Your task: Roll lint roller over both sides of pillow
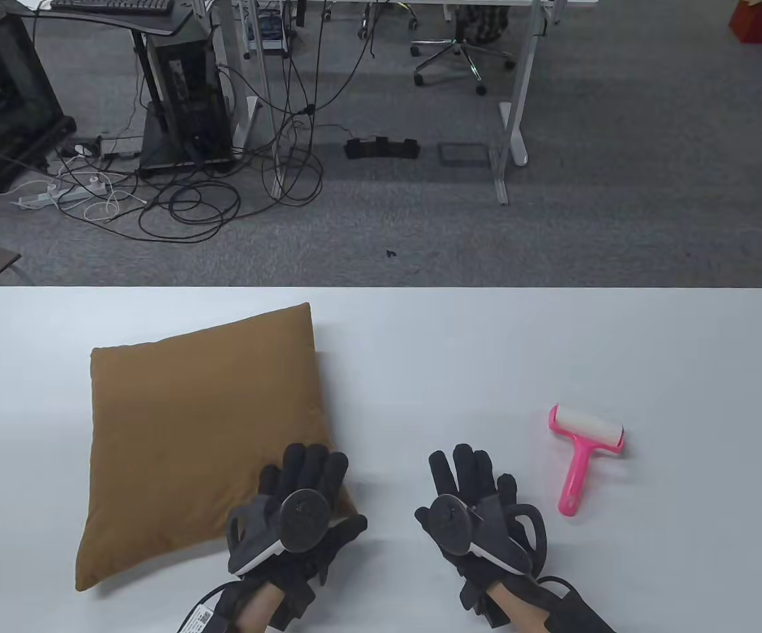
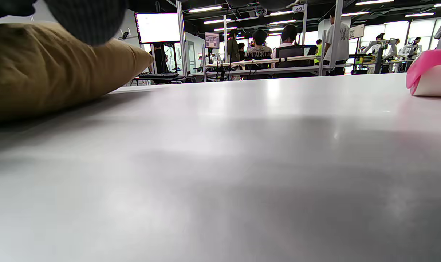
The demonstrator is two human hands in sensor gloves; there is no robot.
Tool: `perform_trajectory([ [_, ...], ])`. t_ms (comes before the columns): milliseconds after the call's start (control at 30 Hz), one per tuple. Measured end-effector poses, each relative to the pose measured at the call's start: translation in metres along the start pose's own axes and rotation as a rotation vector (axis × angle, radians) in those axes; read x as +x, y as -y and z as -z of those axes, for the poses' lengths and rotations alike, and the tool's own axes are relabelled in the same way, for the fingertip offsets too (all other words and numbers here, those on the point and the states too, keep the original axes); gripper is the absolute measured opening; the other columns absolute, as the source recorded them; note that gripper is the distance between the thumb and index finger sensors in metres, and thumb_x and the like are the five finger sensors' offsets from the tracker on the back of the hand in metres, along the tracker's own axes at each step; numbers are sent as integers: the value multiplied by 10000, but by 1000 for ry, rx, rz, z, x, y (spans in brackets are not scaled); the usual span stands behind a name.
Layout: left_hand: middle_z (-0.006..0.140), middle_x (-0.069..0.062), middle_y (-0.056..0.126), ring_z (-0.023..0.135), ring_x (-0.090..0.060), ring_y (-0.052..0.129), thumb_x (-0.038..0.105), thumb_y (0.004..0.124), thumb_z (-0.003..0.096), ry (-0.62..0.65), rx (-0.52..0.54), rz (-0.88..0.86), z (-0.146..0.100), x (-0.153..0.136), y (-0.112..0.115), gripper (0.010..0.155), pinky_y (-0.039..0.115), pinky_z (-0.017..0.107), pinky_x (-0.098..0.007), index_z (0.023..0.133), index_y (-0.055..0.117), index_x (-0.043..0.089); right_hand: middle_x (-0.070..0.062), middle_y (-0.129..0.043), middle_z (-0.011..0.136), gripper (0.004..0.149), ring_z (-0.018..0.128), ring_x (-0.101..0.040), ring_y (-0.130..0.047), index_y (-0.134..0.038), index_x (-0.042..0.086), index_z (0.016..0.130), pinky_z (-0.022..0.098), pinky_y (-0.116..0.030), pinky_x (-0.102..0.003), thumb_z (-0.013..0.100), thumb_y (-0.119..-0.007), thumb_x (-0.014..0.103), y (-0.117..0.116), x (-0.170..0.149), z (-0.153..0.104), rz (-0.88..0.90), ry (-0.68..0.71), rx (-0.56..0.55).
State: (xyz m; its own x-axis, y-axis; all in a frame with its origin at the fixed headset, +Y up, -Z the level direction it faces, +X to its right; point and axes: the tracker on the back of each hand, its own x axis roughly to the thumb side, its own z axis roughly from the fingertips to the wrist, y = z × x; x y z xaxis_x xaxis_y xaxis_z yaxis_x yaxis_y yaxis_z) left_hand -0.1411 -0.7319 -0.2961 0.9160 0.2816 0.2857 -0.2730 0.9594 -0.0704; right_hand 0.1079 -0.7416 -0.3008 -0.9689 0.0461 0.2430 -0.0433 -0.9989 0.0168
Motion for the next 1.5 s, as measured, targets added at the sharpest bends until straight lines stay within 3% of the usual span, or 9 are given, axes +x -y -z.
perform_trajectory([
  [367, 1184, -52, 181, 1086, -365, 95, 670, 662, 448, -40, 58, -14, -2, -11, -10, 899, 154, 697, -677, 1125, 258, 237, -291, -164, 1186, 771, 1045, -541, -320, -155, 188, 1133, 630, -409, -765, 583, -546, 563, 2, -6, -2, 29, -18, 9],
  [633, 1179, -40, 254, 1085, -350, 143, 423, 592, 527, -367, 255, -181, -19, -99, -44, 671, 178, 698, -665, 1111, 326, 230, -310, -137, 1174, 787, 1039, -551, -330, -100, 177, 1120, 627, -409, -766, 582, -525, 564, 5, -10, -6, 65, -30, 3],
  [833, 1162, -93, 246, 1063, -389, 140, 230, 724, 500, -681, 338, -213, -52, -166, -59, 726, 190, 690, -663, 1100, 318, 185, -313, -136, 1173, 789, 1039, -551, -334, -98, 174, 1120, 627, -410, -766, 581, -521, 565, 7, -12, -6, 78, -28, 8],
  [967, 1156, -179, 186, 1036, -489, 81, 502, 872, 439, -904, 355, -385, -77, -196, -59, 1003, 145, 673, -702, 1110, 227, 130, -315, -134, 1172, 786, 1037, -554, -338, -101, 174, 1120, 627, -409, -766, 583, -520, 564, 9, -14, -6, 91, -34, 15],
  [1067, 1139, -298, 200, 1008, -641, 135, 765, 798, 327, -1035, 189, -414, -87, -216, -50, 1213, 193, 651, -760, 1104, 176, 70, -317, -135, 1171, 788, 1036, -556, -336, -102, 172, 1121, 626, -409, -766, 582, -523, 563, 12, -17, -7, 106, -42, 10],
  [1133, 1120, -344, 220, 1007, -668, 227, 786, 785, 322, -1052, 152, -501, -87, -220, -44, 1239, 249, 656, -768, 1089, 146, 50, -316, -136, 1171, 786, 1036, -555, -332, -106, 172, 1122, 626, -409, -766, 583, -524, 563, 14, -18, -7, 113, -48, 5],
  [1267, 1105, -316, 429, 979, -565, 546, 760, 783, 342, -1006, 148, -410, -81, -216, -47, 1208, 386, 651, -749, 1092, 160, 47, -319, -133, 1170, 787, 1035, -557, -323, -109, 169, 1123, 626, -411, -765, 583, -526, 562, 18, -22, -7, 129, -61, -4],
  [1367, 1072, -278, 505, 903, -517, 614, 718, 833, 323, -928, 226, -405, -74, -214, -42, 1184, 399, 632, -738, 1102, 216, 74, -317, -134, 1170, 786, 1035, -557, -317, -113, 170, 1124, 626, -411, -765, 583, -527, 561, 21, -26, -7, 142, -75, -18],
  [1500, 1058, -263, 526, 883, -495, 631, 727, 826, 317, -827, 205, -360, -55, -194, -34, 1162, 416, 629, -730, 1108, 244, 104, -317, -134, 1170, 783, 1035, -556, -298, -123, 167, 1127, 625, -408, -766, 584, -528, 560, 26, -34, -7, 160, -108, -33],
])
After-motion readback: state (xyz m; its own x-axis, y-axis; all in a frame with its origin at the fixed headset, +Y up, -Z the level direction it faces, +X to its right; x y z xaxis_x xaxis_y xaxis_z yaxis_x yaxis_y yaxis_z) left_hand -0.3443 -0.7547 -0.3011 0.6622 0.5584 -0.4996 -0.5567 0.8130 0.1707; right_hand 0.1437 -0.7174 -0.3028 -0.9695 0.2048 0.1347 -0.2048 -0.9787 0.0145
